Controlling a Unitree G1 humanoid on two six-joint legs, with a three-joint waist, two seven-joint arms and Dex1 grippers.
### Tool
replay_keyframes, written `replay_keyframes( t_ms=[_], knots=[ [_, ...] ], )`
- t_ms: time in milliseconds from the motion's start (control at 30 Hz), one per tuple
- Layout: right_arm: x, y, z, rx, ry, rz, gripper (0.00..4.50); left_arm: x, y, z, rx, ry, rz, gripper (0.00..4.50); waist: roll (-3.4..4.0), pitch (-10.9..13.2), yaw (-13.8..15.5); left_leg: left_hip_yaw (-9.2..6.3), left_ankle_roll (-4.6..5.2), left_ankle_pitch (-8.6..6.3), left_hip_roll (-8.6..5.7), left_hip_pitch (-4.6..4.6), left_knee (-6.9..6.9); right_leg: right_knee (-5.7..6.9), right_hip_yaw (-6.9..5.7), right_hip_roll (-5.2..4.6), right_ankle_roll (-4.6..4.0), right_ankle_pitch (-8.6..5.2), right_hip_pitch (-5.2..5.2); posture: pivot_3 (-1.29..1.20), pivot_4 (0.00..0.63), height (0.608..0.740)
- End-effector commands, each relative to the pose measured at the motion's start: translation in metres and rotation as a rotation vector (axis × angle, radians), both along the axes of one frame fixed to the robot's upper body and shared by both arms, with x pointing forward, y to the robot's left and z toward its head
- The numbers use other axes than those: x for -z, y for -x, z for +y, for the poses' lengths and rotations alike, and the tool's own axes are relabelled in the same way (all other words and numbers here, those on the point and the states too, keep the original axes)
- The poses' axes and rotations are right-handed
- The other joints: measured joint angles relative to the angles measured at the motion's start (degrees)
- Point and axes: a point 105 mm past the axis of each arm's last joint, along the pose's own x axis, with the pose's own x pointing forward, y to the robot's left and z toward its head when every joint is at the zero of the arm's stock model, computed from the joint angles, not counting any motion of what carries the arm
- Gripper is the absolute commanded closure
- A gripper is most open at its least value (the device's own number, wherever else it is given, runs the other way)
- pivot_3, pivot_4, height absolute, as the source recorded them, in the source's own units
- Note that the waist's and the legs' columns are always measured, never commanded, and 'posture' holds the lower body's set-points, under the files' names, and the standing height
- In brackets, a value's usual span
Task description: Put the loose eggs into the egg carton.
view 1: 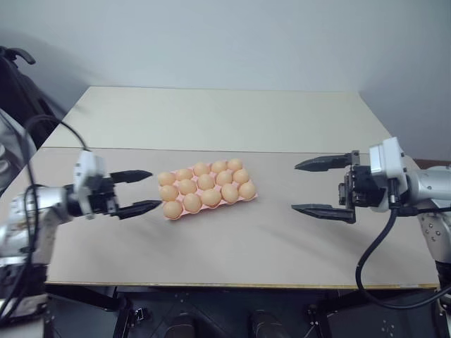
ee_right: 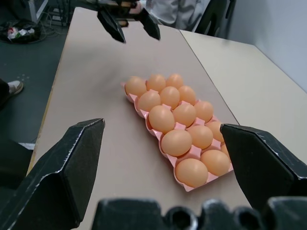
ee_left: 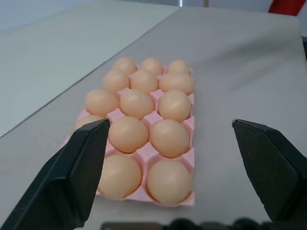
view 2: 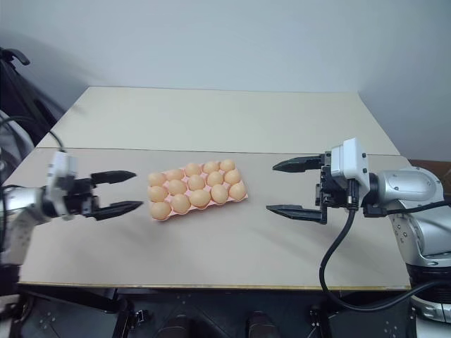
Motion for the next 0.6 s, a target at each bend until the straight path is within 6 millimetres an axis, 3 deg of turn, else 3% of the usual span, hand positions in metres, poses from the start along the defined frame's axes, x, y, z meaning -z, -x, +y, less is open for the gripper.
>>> replay_keyframes(
  t_ms=[33,167,367,600],
  knots=[
    [-0.007,-0.002,-0.004,0.027,-0.031,-0.020,0.00,-0.030,0.020,0.014,-0.054,0.049,-0.060,0.06,0.00,0.0,0.0,0.00,0.00,0.00,0.00,0.00,0.00,0.00,0.00,0.00,0.00,0.00,0.00,0.00,0.150,0.740],
    [-0.006,-0.004,-0.004,0.028,-0.038,-0.013,0.00,-0.038,0.042,0.029,-0.107,0.091,-0.040,0.06,0.00,0.0,0.2,0.01,0.00,0.00,0.01,0.03,-0.01,0.00,0.00,0.00,0.00,0.00,0.00,0.00,0.150,0.740],
    [-0.006,-0.005,-0.006,0.027,-0.034,-0.007,0.00,-0.031,0.071,0.036,-0.162,0.063,-0.009,0.06,0.00,0.0,0.2,0.05,0.00,0.00,0.02,0.05,-0.03,-0.03,0.00,-0.01,-0.01,-0.01,0.02,0.00,0.150,0.740],
    [-0.004,-0.006,-0.005,0.024,-0.031,-0.002,0.00,-0.024,0.081,0.037,-0.228,0.078,-0.004,0.06,0.00,0.0,0.3,0.06,-0.01,0.00,0.02,0.11,-0.05,-0.03,0.01,0.00,-0.01,-0.01,0.06,0.00,0.150,0.740]
  ],
)
